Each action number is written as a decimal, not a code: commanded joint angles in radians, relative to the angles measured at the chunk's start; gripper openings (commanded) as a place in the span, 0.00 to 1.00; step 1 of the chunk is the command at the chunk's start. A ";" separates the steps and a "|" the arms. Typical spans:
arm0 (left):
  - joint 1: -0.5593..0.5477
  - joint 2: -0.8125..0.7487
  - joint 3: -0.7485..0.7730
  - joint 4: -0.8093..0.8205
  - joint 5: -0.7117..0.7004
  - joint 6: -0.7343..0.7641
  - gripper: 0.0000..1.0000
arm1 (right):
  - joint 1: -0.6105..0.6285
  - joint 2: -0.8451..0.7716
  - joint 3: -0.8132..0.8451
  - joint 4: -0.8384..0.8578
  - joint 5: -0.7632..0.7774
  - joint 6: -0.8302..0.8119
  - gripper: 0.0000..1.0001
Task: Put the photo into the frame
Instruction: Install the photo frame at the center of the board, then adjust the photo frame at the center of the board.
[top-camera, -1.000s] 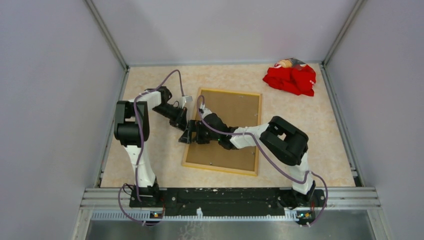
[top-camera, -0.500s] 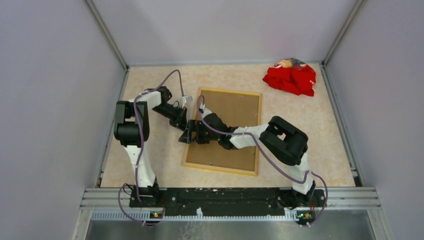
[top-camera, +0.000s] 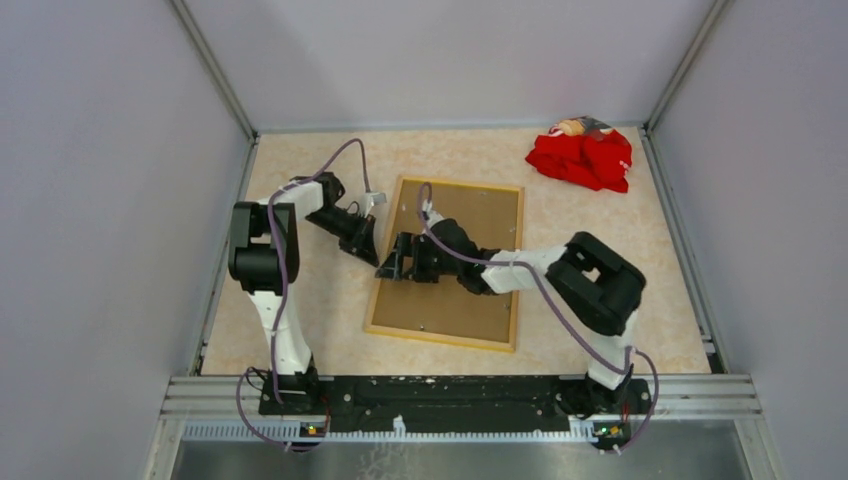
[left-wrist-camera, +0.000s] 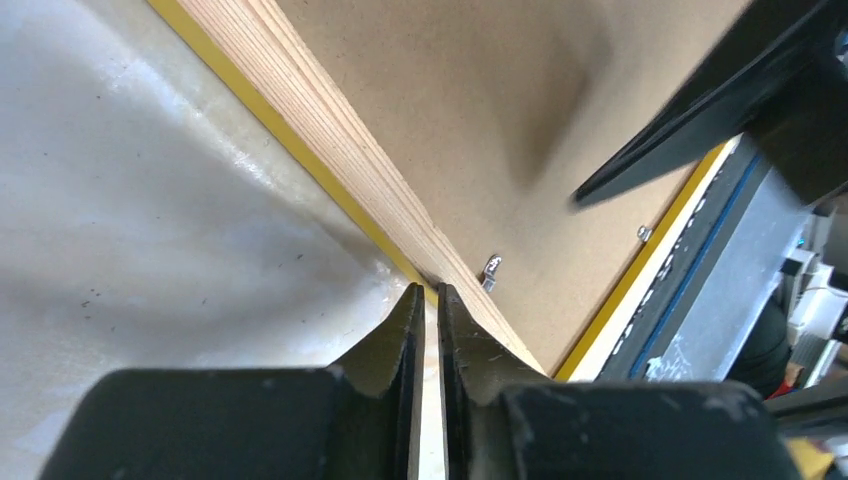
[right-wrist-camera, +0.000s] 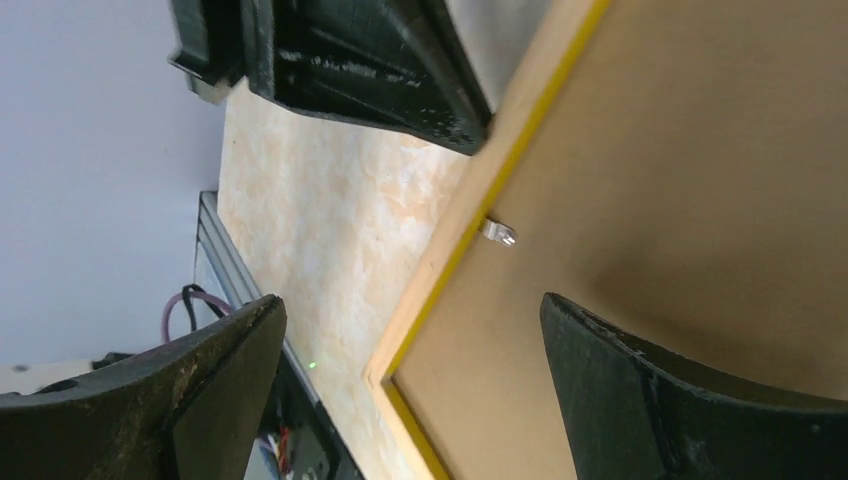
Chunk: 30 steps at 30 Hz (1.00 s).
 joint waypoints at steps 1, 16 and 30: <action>0.012 -0.061 0.041 -0.031 -0.061 0.088 0.17 | -0.102 -0.277 -0.032 -0.129 -0.019 -0.087 0.99; -0.073 -0.210 -0.196 0.063 -0.280 0.189 0.21 | -0.707 -0.491 -0.175 -0.565 0.190 -0.290 0.99; -0.277 -0.271 -0.314 0.127 -0.318 0.144 0.19 | -0.696 -0.117 0.022 -0.424 -0.031 -0.216 0.97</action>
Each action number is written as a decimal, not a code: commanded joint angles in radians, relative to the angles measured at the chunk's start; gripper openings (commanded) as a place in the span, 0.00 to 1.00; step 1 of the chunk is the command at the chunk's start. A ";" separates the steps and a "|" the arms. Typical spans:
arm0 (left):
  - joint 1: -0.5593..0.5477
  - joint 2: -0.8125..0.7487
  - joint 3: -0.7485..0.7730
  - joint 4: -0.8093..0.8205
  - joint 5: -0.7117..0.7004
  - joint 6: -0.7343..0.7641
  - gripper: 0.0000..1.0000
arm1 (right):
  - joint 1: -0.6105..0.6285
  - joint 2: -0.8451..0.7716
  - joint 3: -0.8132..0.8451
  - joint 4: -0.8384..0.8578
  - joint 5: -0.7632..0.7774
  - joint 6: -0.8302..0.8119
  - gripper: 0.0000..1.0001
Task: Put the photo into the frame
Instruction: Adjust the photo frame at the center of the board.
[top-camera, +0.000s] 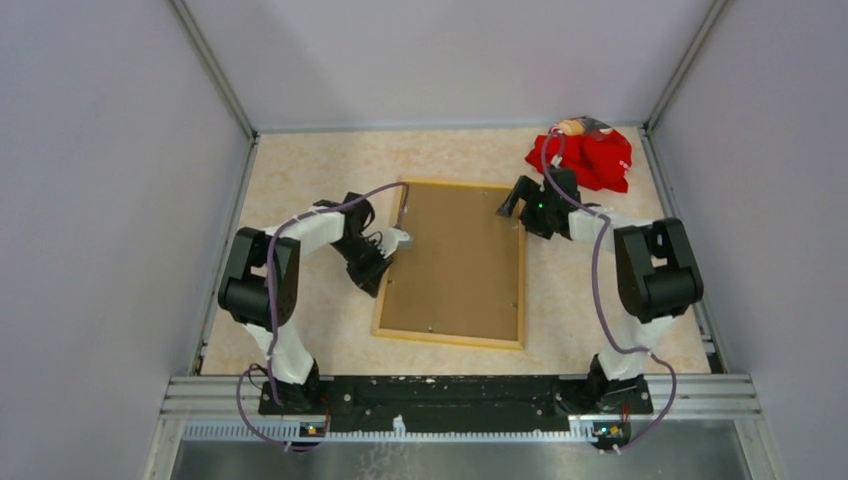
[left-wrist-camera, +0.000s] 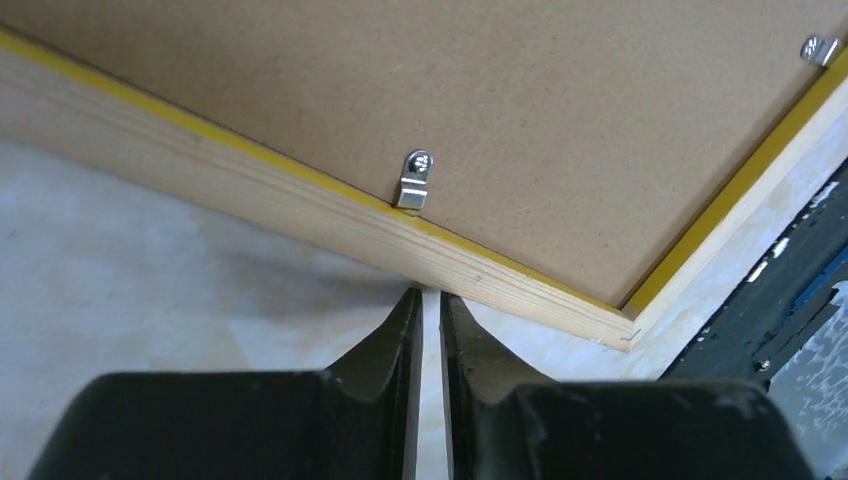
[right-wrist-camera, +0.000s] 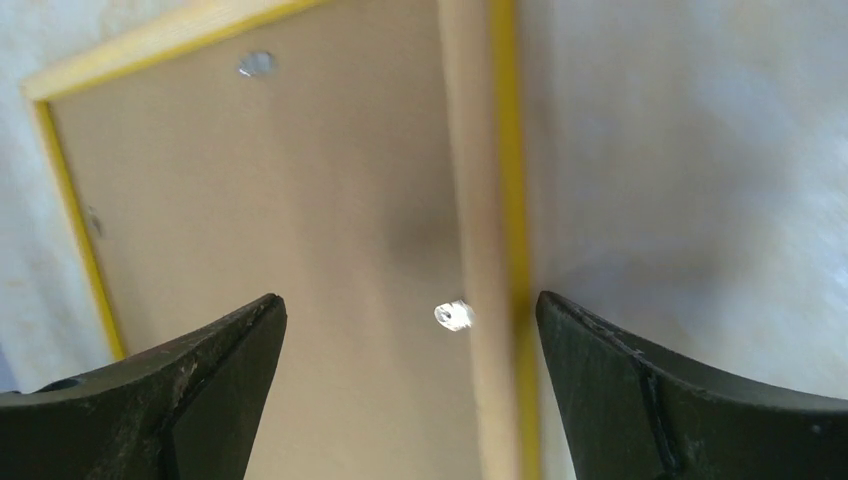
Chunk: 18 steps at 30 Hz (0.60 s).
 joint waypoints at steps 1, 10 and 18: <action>-0.089 -0.004 -0.028 0.043 0.034 -0.014 0.19 | 0.041 0.138 0.133 0.043 -0.135 0.040 0.96; -0.300 0.097 0.017 0.059 0.075 -0.072 0.22 | 0.288 0.391 0.550 -0.150 -0.161 -0.021 0.96; -0.311 0.046 0.059 -0.093 0.124 0.011 0.39 | 0.268 0.316 0.560 -0.162 -0.062 -0.025 0.99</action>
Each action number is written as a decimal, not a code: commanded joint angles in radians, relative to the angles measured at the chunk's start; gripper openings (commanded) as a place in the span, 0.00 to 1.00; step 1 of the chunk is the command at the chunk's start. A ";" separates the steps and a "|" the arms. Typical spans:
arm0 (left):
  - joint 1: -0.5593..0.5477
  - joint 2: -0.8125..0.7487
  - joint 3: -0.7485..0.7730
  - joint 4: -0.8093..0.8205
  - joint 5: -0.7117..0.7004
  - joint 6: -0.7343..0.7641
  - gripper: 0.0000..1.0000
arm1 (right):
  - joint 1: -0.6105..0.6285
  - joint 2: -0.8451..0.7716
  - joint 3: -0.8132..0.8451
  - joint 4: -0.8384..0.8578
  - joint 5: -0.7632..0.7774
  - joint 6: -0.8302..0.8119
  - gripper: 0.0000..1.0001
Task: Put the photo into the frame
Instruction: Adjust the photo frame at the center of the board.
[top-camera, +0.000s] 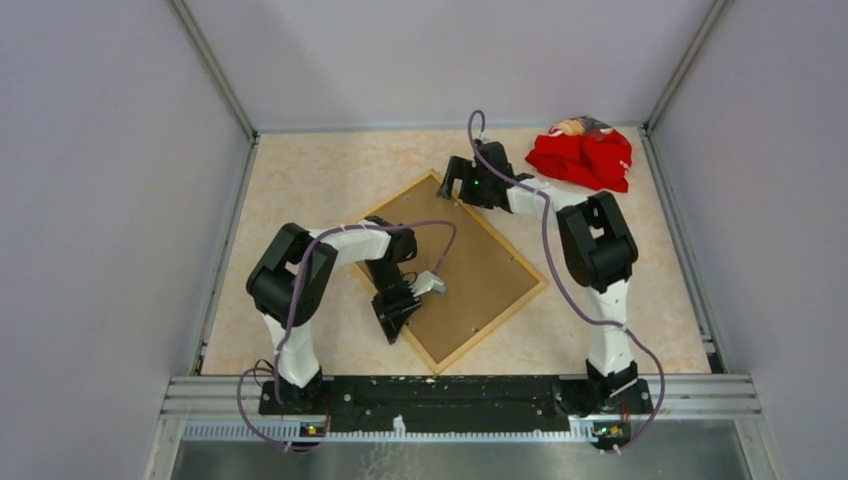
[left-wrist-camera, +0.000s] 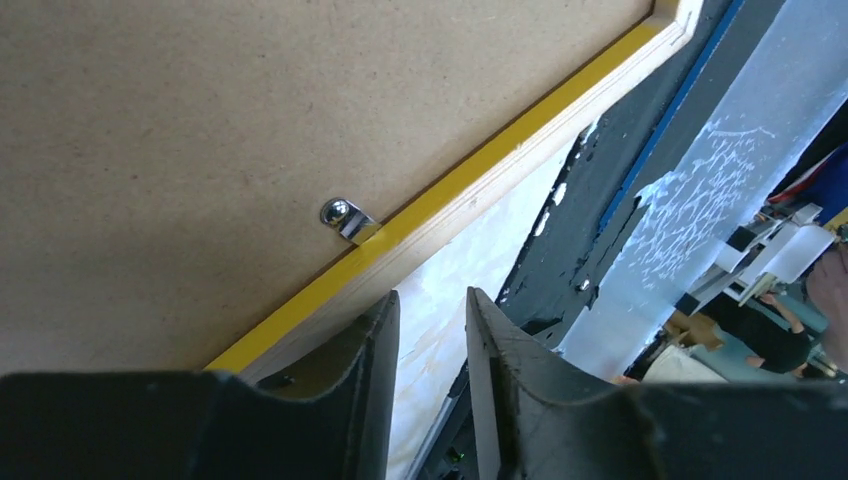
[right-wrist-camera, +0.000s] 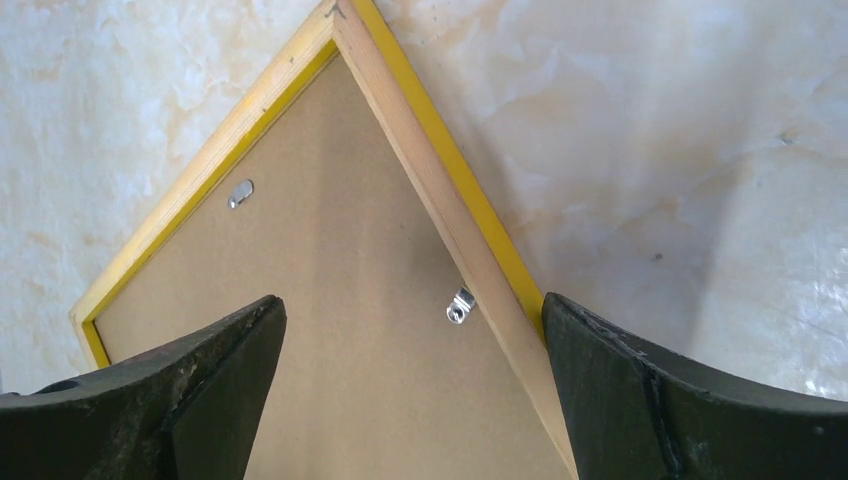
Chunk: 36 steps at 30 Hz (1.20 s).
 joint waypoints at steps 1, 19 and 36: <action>0.031 -0.066 0.061 0.098 0.046 0.104 0.42 | -0.006 -0.117 -0.019 -0.102 -0.065 0.028 0.99; 0.674 0.019 0.428 0.008 -0.047 0.121 0.41 | 0.006 -0.434 -0.307 0.028 -0.080 -0.003 0.97; 0.771 0.274 0.553 0.115 0.124 -0.053 0.33 | 0.329 -0.185 -0.122 0.166 -0.167 -0.047 0.93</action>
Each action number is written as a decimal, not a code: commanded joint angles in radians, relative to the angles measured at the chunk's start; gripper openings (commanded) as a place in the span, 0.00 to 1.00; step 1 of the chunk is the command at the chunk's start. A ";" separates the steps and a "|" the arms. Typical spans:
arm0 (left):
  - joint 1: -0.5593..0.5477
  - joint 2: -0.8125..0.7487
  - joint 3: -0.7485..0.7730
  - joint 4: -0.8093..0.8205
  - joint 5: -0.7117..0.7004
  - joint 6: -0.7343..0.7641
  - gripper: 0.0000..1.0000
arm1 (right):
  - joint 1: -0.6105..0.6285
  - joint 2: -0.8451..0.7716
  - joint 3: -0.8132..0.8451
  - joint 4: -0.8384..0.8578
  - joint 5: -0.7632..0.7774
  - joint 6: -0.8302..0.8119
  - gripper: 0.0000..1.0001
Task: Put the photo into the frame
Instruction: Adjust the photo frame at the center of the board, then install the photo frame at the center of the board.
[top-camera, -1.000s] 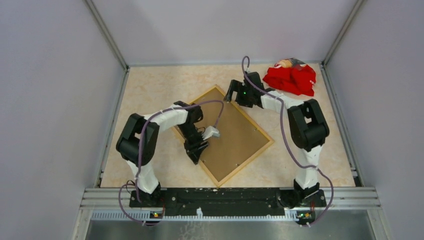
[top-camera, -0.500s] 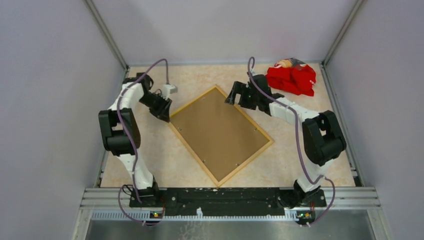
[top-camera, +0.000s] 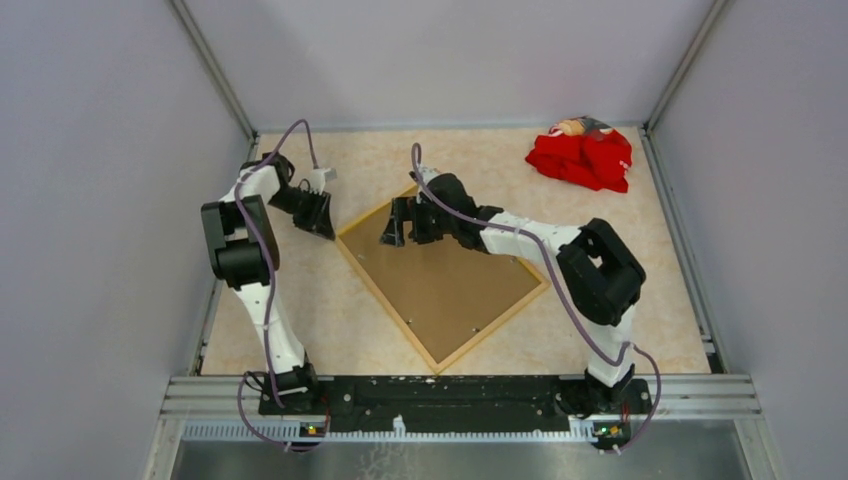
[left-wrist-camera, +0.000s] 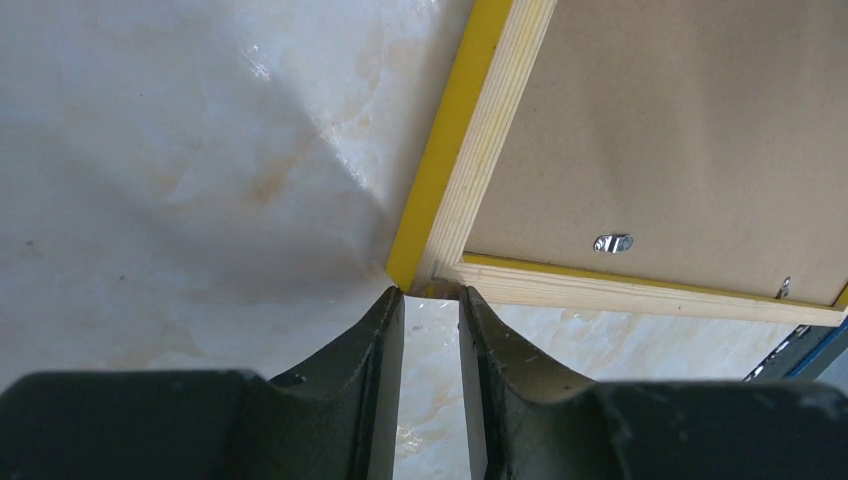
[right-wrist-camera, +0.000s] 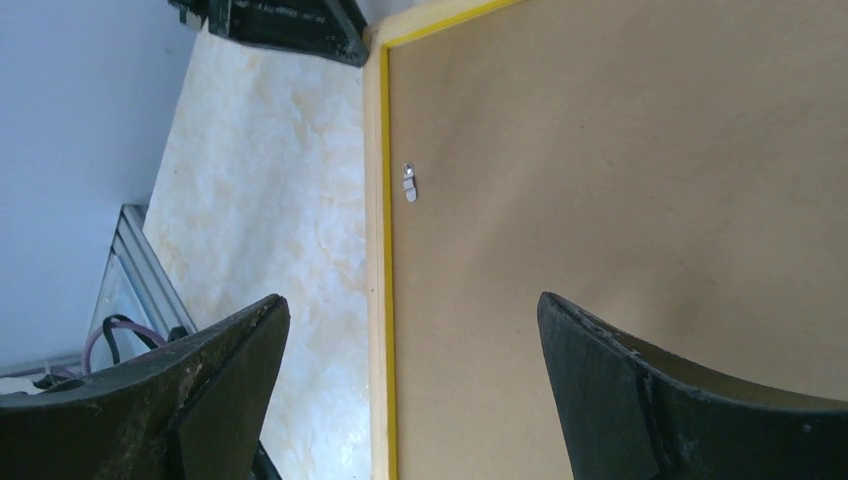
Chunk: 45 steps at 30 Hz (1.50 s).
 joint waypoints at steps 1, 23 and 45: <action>-0.011 0.034 0.036 0.016 0.082 -0.024 0.33 | 0.031 0.071 0.083 0.065 -0.031 -0.027 0.93; -0.055 0.104 0.184 -0.030 0.074 0.035 0.43 | 0.047 0.192 0.116 0.141 -0.052 -0.020 0.93; -0.160 0.105 0.038 0.016 0.113 0.034 0.15 | 0.079 0.254 0.124 0.179 -0.086 -0.008 0.93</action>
